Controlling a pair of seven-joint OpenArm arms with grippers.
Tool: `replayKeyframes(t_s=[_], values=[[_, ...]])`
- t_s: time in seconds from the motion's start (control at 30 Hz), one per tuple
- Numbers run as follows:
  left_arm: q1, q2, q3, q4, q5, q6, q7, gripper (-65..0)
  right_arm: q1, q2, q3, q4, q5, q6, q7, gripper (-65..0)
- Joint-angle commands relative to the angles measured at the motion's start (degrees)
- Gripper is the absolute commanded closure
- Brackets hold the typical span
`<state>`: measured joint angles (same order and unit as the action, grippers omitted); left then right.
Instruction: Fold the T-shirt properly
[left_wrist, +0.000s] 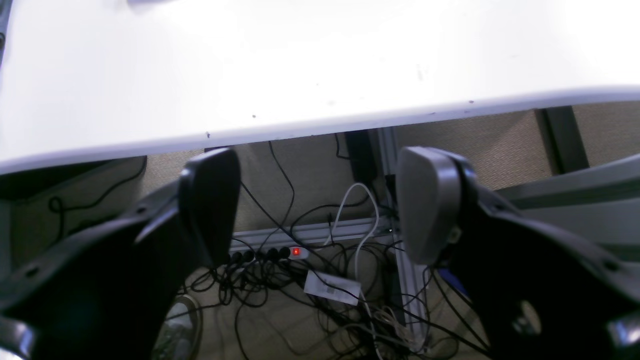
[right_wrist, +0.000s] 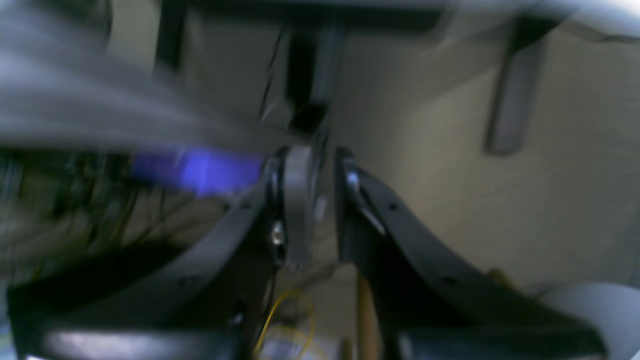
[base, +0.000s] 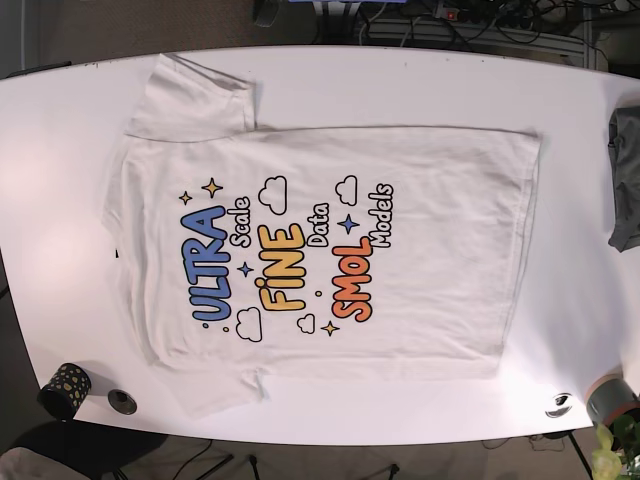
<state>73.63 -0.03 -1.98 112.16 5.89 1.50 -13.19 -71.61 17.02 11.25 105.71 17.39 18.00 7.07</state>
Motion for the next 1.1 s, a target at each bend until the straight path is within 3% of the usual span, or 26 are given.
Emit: replayKeyframes(t_s=[0.0,0.17,0.27,0.5,0.57,0.73,0.97,1.07], values=[[1.37,-0.01,0.0,1.91,-1.01,0.13,-1.01,-45.7,-0.25,0.35,0.84,2.38,1.91,0.68,1.24,-7.6],[-2.11,-0.27,0.0,2.26,-7.96,0.13,-1.01,-45.7,3.26,0.35,1.02,5.28,3.84,0.68,1.24,-7.8],[-4.13,-2.03,0.0,2.35,-10.07,0.13,-1.01,-45.7,5.99,-0.09,0.93,5.81,3.93,0.42,1.24,-7.9],[-8.35,-3.88,-0.09,2.17,-15.08,0.13,-1.01,-45.4,10.38,0.08,0.67,5.81,10.61,0.42,1.24,-8.4],[-9.14,-5.11,-0.53,2.17,-16.13,0.13,-1.01,-45.6,11.35,0.26,0.75,5.81,12.02,0.42,0.45,-11.7],[-12.04,-8.54,-0.79,1.99,-21.85,0.13,-1.01,-45.7,15.83,0.26,2.6,7.04,16.77,0.68,-8.17,-28.2],[-15.56,-13.73,-0.88,1.64,-29.76,0.13,-1.01,-45.7,22.69,0.43,8.67,7.21,30.48,0.77,-21.97,-29.0],[-16.35,-14.52,-0.88,1.03,-31.17,0.13,-1.01,-45.7,25.59,0.43,12.62,7.12,36.46,0.95,-29.27,-29.0]])
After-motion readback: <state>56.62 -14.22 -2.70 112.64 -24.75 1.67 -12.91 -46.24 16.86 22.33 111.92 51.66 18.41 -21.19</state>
